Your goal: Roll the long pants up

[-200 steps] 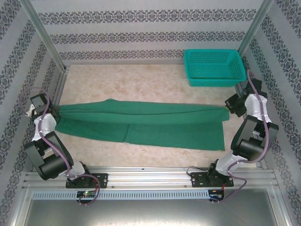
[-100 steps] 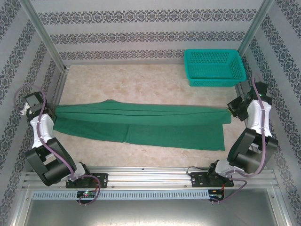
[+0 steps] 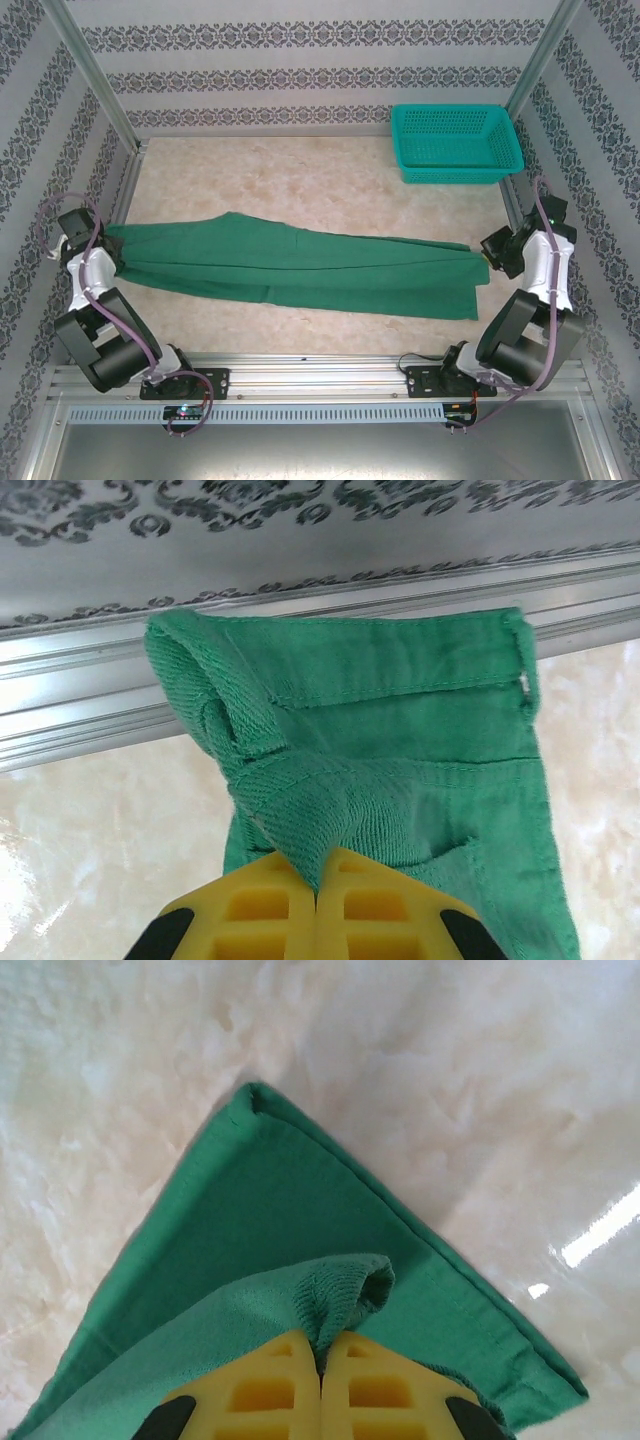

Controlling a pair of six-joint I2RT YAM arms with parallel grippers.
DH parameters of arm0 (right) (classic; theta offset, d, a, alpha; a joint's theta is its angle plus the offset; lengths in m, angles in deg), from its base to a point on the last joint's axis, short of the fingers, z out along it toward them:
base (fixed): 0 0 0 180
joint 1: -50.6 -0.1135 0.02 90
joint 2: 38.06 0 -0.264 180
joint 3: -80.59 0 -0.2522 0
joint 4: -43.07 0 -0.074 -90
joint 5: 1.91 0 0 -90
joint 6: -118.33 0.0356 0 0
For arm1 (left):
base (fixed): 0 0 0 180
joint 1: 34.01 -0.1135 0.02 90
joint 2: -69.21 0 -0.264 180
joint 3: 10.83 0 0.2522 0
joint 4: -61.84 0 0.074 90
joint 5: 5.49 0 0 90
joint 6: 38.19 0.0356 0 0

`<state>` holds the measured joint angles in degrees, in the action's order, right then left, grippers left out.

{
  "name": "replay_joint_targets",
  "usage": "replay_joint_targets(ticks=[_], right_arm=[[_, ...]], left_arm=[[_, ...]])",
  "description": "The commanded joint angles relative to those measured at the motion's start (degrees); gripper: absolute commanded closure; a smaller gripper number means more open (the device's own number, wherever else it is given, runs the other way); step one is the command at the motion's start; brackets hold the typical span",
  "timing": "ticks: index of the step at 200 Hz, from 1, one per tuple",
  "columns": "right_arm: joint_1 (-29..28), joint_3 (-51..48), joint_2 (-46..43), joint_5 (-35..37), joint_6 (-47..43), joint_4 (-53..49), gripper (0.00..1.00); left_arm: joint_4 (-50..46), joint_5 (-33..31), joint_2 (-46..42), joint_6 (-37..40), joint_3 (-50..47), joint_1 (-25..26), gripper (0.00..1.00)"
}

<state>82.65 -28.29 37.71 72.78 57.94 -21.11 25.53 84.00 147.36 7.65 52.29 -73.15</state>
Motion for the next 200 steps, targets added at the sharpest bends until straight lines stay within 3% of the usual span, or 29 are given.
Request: replay_joint_targets(ticks=[1, 120, 126, 138, 150, 155, 163, 200], right_arm=[[1.0, -0.7, -3.7, 2.6, -0.8, -1.1, 1.0], [-0.6, -2.4, -5.8, 8.0, -3.1, -9.0, 1.0], [-0.9, -2.3, -5.2, 7.9, -3.3, -9.8, 0.9], [-1.8, -1.5, -3.8, 7.7, -3.4, -11.0, 0.55], [-1.9, 0.2, -3.4, 7.7, -3.5, -12.3, 0.41], [-1.9, 1.0, -3.7, 8.5, -3.3, -12.7, 0.33], [-1.7, 1.5, -4.5, 9.0, -2.8, -12.0, 0.22], [-1.6, 6.9, -2.4, 7.2, -2.5, -9.6, 0.19]], left_arm=[[3.5, -2.0, 2.2, 0.1, -0.7, -1.1, 1.0], [6.7, -1.1, 9.1, -0.5, -1.5, -2.6, 1.0], [6.8, -1.0, 9.3, -0.5, -1.5, -2.7, 1.0], [6.7, -0.7, 9.7, -0.3, -1.2, -2.9, 0.85], [7.0, -0.2, 9.5, -0.1, -1.2, -2.9, 0.76], [7.3, 0.1, 9.3, -0.1, -1.4, -2.9, 0.67], [8.0, 0.7, 8.8, -0.1, -1.4, -2.9, 0.65], [8.2, 5.7, 7.6, -0.2, 0.5, -1.8, 0.57]])
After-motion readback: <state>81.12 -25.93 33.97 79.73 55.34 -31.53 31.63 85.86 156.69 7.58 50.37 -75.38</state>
